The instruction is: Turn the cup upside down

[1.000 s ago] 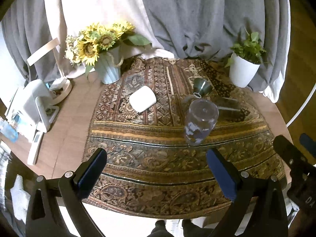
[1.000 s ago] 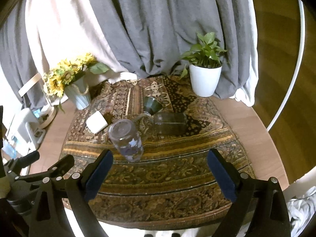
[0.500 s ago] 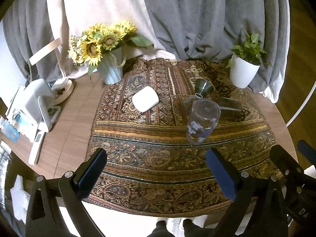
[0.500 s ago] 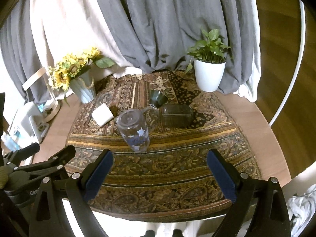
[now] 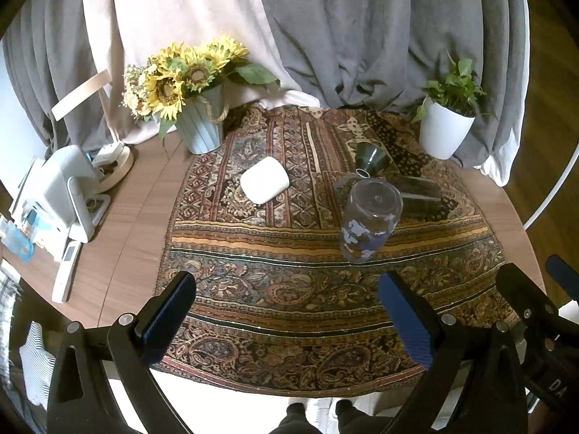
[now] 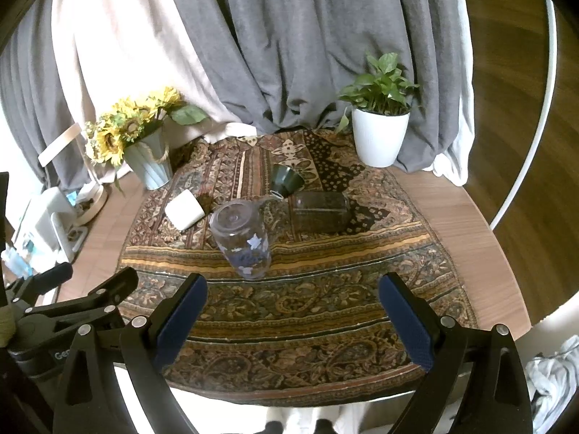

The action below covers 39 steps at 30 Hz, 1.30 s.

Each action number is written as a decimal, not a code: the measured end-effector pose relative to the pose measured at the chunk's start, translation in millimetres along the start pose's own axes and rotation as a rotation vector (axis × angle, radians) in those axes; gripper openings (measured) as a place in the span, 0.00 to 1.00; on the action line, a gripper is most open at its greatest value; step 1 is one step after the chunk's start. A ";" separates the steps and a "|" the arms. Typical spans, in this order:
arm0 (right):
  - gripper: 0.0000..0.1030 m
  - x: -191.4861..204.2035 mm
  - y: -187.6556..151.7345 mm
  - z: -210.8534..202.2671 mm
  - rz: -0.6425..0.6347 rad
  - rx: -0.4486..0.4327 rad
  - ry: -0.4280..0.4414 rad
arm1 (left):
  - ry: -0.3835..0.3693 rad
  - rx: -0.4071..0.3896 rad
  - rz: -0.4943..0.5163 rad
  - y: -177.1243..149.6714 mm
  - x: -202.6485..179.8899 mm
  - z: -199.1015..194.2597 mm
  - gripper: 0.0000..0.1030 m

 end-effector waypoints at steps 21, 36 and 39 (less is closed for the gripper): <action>0.93 -1.3 -0.9 -5.5 0.010 -0.015 -0.003 | -0.006 -0.022 0.015 1.5 -0.8 -8.2 1.00; 0.93 0.2 -0.5 -6.5 0.010 -0.017 -0.004 | -0.008 -0.024 0.017 1.7 -1.4 -9.1 1.00; 0.93 0.2 -0.5 -6.5 0.011 -0.017 -0.005 | -0.008 -0.025 0.016 1.8 -1.5 -9.2 1.00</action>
Point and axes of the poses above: each gripper's, at about its wrist camera, not at the fingertips, and z roughly the way its jaws point, x to its left, y to its top, the point moved 6 cm from there along z, roughly the way its jaws point, and after that the axes turned 3 degrees about -z, right-handed, at the moved point
